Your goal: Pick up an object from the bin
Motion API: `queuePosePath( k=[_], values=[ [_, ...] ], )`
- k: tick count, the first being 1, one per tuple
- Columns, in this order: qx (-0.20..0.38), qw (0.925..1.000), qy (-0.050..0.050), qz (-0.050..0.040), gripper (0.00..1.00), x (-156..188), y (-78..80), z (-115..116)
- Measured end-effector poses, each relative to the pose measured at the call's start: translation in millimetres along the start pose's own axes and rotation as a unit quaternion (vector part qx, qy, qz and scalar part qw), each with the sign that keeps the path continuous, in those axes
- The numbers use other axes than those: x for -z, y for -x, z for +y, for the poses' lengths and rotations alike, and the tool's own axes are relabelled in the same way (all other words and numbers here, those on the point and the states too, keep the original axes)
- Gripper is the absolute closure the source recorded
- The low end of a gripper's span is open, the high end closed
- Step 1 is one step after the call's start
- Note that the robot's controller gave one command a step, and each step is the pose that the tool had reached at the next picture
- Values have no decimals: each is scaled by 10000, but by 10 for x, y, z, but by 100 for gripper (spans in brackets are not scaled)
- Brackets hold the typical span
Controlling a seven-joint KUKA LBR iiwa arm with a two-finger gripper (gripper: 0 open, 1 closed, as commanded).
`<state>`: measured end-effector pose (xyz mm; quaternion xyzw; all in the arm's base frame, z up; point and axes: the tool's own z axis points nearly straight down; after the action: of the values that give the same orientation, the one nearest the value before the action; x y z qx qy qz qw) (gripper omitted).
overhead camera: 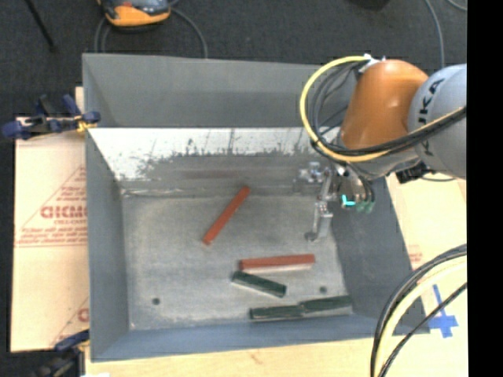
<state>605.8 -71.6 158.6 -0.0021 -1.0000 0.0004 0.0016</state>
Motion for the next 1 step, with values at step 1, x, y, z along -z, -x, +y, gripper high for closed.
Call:
queuePosePath(
  k=[1],
  values=[
    [8, 10000, -4, -41, 0, 46, 19, 1]
  ],
)
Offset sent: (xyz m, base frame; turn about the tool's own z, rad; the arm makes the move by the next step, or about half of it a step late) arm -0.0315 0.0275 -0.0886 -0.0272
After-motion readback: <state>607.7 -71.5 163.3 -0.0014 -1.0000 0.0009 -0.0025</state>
